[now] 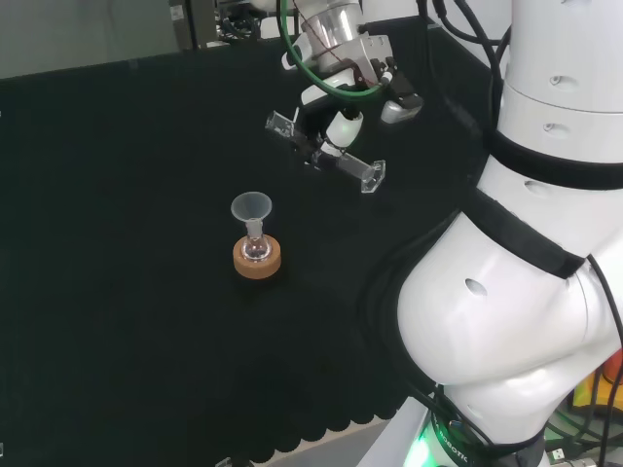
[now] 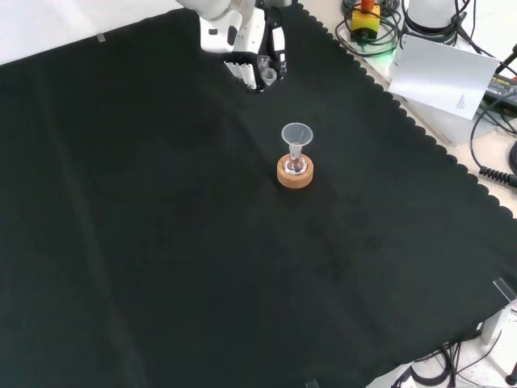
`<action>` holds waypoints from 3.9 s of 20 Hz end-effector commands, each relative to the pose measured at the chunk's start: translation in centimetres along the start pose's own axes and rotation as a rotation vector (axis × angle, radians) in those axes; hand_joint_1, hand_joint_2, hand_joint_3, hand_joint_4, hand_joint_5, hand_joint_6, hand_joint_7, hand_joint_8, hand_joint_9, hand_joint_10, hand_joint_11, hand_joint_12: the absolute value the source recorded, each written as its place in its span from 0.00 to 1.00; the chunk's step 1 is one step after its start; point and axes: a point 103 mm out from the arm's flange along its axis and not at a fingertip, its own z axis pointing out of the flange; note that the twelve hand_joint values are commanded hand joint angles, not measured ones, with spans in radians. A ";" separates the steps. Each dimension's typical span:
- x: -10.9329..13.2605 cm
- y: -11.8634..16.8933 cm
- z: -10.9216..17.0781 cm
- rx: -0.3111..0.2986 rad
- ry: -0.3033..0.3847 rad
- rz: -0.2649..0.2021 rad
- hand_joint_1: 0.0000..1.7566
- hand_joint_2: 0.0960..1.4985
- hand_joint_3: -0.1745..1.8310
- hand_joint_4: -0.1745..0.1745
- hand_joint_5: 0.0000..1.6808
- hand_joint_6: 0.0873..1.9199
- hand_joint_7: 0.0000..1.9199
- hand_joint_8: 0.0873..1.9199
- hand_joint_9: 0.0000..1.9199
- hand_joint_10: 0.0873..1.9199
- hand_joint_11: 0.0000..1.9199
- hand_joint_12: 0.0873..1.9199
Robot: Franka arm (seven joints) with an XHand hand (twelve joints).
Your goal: Put the graduated cylinder back on the table.
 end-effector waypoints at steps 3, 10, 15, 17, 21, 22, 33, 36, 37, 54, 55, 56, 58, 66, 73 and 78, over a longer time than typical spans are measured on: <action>-1.9 1.1 -0.9 -0.188 0.043 -0.056 0.72 0.73 0.09 0.00 0.57 0.52 0.51 0.51 0.74 0.00 0.62 0.37; -3.4 3.7 -1.7 -0.311 0.074 -0.116 0.71 0.73 0.09 0.00 0.57 0.52 0.51 0.51 0.73 0.00 0.62 0.37; -4.4 6.2 -2.3 -0.370 0.120 -0.156 0.71 0.73 0.09 0.00 0.56 0.52 0.51 0.52 0.73 0.00 0.62 0.37; -4.8 7.1 -2.3 -0.393 0.145 -0.175 0.71 0.73 0.09 0.00 0.56 0.52 0.51 0.52 0.73 0.00 0.62 0.37; -5.7 8.9 -2.0 -0.442 0.206 -0.208 0.71 0.73 0.09 0.00 0.56 0.53 0.51 0.52 0.73 0.00 0.62 0.37; -5.8 9.3 -1.9 -0.447 0.218 -0.219 0.71 0.73 0.09 0.00 0.56 0.53 0.51 0.52 0.73 0.00 0.62 0.37; -6.8 13.4 -1.1 -0.488 0.273 -0.304 0.71 0.74 0.09 0.00 0.56 0.53 0.50 0.53 0.73 0.00 0.61 0.38; -7.1 14.3 -0.8 -0.517 0.283 -0.315 0.71 0.74 0.09 0.00 0.56 0.53 0.50 0.53 0.72 0.00 0.61 0.38; -7.1 14.6 -0.8 -0.524 0.284 -0.320 0.71 0.74 0.09 0.00 0.56 0.53 0.50 0.53 0.72 0.00 0.61 0.38; -9.0 17.3 -0.1 -0.663 0.317 -0.342 0.71 0.75 0.09 0.00 0.54 0.56 0.48 0.56 0.70 0.00 0.59 0.39; -9.1 17.4 0.1 -0.664 0.318 -0.343 0.71 0.75 0.09 0.00 0.54 0.56 0.48 0.56 0.70 0.00 0.59 0.40; -9.2 17.6 0.3 -0.670 0.321 -0.342 0.71 0.75 0.09 0.00 0.54 0.56 0.48 0.56 0.70 0.00 0.59 0.40; -9.4 18.0 0.7 -0.682 0.331 -0.338 0.71 0.75 0.09 0.00 0.53 0.57 0.48 0.57 0.70 0.00 0.59 0.40; -10.1 19.0 1.6 -0.729 0.360 -0.312 0.71 0.76 0.09 0.00 0.53 0.58 0.47 0.58 0.69 0.00 0.58 0.40; -10.2 19.8 2.2 -0.746 0.375 -0.310 0.70 0.76 0.09 0.00 0.53 0.58 0.47 0.58 0.69 0.00 0.58 0.40; -10.3 20.0 2.4 -0.756 0.389 -0.306 0.70 0.76 0.09 0.00 0.53 0.58 0.47 0.58 0.69 0.00 0.58 0.41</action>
